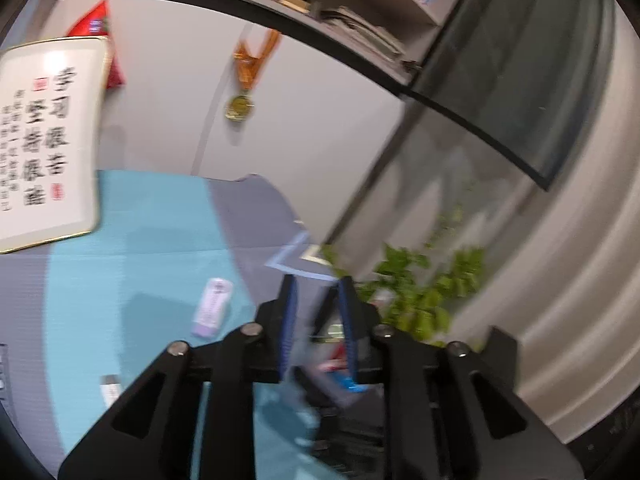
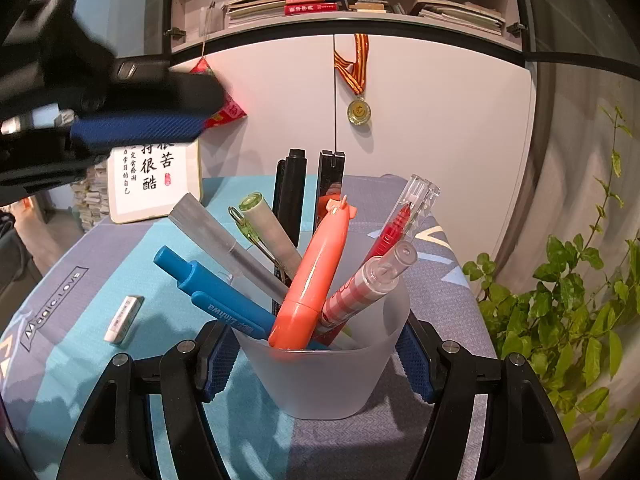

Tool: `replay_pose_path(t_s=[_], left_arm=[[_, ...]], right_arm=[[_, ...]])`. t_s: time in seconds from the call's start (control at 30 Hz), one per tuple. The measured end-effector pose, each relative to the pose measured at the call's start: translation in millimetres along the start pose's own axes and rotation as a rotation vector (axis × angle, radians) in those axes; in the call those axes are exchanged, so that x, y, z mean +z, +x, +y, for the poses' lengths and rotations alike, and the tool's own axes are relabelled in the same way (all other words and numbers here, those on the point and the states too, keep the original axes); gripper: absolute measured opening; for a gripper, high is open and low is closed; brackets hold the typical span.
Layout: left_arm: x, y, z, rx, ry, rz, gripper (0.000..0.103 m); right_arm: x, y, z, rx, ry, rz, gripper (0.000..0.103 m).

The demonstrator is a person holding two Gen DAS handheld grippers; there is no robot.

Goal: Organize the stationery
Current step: 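Open the left tool to release the orange highlighter, then grasp the white barcode eraser on the mat with the left tool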

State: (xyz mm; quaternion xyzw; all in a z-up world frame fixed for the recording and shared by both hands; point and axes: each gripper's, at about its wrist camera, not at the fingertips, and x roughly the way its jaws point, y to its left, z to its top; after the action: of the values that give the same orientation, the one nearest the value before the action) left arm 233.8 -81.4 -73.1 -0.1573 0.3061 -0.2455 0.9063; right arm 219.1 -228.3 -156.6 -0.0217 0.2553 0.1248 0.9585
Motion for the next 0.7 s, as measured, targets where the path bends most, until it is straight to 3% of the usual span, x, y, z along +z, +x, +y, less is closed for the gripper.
replay_pose_path(t_s=[0.3,0.47,0.7], left_arm=[[-27.3,-18.0,71.0,0.268,-0.030,0.087,0.031],[-45.9,-11.9,94.8,0.346,-0.058,0.162,0.031],[-63.4,2.5,102.9,0.384,-0.053,0.243,0.031]], right_arm=[[0.1,2.6,-0.4,0.002,0.001,0.014,0.071],[-0.5,2.3,1.3,-0.006,-0.003,0.019,0.071],[-2.1,2.3,0.3,0.004,-0.003,0.034,0.071]])
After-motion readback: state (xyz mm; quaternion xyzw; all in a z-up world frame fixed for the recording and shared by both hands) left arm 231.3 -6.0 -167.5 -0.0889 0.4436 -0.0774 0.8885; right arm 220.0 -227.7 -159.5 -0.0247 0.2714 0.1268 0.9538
